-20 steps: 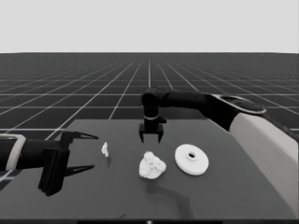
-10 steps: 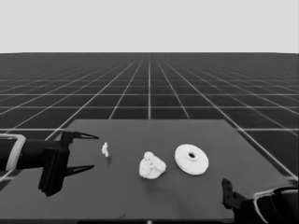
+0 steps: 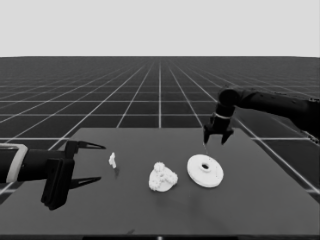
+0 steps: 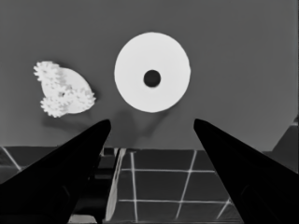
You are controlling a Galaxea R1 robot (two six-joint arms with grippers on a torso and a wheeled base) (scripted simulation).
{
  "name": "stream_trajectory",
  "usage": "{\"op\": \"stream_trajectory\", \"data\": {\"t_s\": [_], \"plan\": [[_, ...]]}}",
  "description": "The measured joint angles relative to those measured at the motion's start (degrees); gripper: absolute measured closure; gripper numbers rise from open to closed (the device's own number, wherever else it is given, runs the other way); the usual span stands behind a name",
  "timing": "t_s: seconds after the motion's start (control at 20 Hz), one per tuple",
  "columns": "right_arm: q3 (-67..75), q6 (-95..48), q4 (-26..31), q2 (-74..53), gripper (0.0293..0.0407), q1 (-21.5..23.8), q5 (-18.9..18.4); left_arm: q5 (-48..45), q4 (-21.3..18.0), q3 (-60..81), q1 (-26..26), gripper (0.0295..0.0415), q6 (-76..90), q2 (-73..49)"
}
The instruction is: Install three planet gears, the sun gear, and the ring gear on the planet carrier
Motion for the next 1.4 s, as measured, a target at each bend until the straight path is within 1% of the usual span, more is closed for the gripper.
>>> {"op": "stream_trajectory", "data": {"t_s": [0.15,0.2,0.25,0.3,0.35,0.45,0.6,0.65,0.7,1.15,1.2,1.25,1.3,1.35,1.4], "plan": [[-3.4,-0.5,-0.1,1.6,0.0315,-0.1,-0.5,0.0,0.0,0.0,0.0,0.0326,0.0,0.0],[-1.9,0.2,-7.0,1.0,0.0315,-7.1,5.0,0.0,0.0,0.0,0.0,0.0326,0.0,0.0],[-3.3,-0.3,-11.3,1.6,0.0315,-13.7,8.3,0.0,0.0,0.0,0.0,0.0326,0.0,0.0],[-5.8,-1.2,-13.6,2.7,0.0315,-17.3,10.3,0.0,0.0,0.0,0.0,0.0326,0.0,0.0],[-7.8,-2.1,-14.8,3.5,0.0315,-19.2,11.6,0.0,0.0,0.0,0.0,0.0326,0.0,0.0],[-10.0,-3.0,-15.7,4.5,0.0315,-20.8,12.9,0.0,0.0,0.0,0.0,0.0326,0.0,0.0],[-11.0,-3.4,-16.1,5.0,0.0315,-21.4,13.4,0.0,0.0,0.0,0.0,0.0326,0.0,0.0],[-11.1,-3.4,-16.1,5.0,0.0315,-21.5,13.5,0.0,0.0,0.0,0.0,0.0326,0.0,0.0],[-11.2,-3.4,-16.2,5.0,0.0350,-21.5,13.5,0.0,0.0,0.0,0.0,0.0326,0.0,0.0],[-11.3,-3.5,-16.2,5.0,0.0351,-21.5,13.6,0.0,0.0,0.0,0.0,0.0326,0.0,0.0],[-2.7,0.2,-10.9,1.4,0.0351,-16.2,7.1,0.0,0.0,0.0,0.0,0.0326,0.0,0.0],[-0.5,1.2,-6.6,0.4,0.0351,-9.3,3.8,0.0,0.0,0.0,0.0,0.0326,0.0,0.0],[-1.1,0.9,-3.8,0.6,0.0351,-5.2,2.0,0.0,0.0,0.0,0.0,0.0326,0.0,0.0],[-2.0,0.4,-2.2,1.1,0.0351,-2.9,0.9,0.0,0.0,0.0,0.0,0.0326,0.0,0.0],[-2.9,0.1,-1.3,1.4,0.0351,-1.7,0.3,0.0,0.0,0.0,0.0,0.0326,0.0,0.0]]}}
